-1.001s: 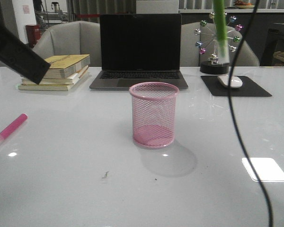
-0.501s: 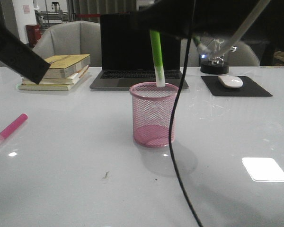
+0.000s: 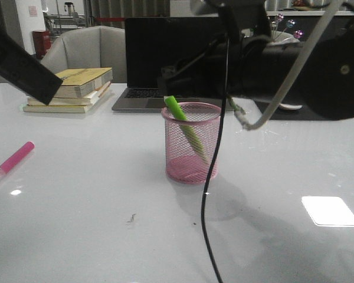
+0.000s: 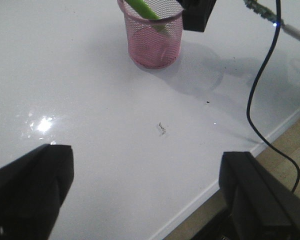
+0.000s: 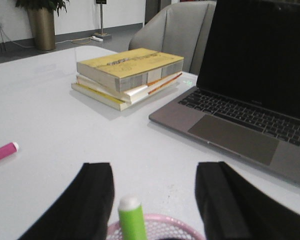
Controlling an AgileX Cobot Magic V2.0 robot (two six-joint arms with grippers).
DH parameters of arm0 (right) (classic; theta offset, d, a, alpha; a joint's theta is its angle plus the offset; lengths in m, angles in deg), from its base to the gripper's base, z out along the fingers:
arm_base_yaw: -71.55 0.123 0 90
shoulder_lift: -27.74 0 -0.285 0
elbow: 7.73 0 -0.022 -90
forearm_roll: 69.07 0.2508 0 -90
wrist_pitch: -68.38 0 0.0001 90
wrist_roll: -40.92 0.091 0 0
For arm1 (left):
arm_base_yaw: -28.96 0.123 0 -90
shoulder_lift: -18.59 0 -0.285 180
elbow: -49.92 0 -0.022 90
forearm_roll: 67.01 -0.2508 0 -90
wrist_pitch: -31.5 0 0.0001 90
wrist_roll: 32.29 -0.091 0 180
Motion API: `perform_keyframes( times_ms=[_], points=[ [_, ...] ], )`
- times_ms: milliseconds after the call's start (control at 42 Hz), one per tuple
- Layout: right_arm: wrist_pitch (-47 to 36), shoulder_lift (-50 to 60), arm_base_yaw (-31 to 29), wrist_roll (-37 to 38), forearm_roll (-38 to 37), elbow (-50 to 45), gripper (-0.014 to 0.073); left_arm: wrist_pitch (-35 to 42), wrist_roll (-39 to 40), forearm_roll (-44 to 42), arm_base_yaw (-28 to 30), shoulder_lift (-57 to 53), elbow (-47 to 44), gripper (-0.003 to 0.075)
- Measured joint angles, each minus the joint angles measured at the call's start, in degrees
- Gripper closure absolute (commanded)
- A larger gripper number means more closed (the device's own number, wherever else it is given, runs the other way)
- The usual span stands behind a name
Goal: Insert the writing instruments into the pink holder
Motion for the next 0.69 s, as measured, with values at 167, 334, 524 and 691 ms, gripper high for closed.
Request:
perform_keyframes(
  times_ms=[167,334,524,691],
  points=[
    [11.6,12.0,0.0,0.0,0.0,0.0,0.0072,0.0,0.0,0.0,0.0,0.0,0.0,0.0085],
    [34.8,27.7,0.0,0.0,0.0,0.0,0.0072,0.0,0.0,0.0,0.0,0.1,0.0,0.0085],
    [60.8,43.3,0.0,0.0,0.0,0.0,0.0072,0.0,0.0,0.0,0.0,0.1,0.0,0.0085],
    [77.6,52.2,0.0,0.0,0.0,-0.7,0.0074,0.0,0.0,0.0,0.0,0.1,0.0,0.0085]
  ],
)
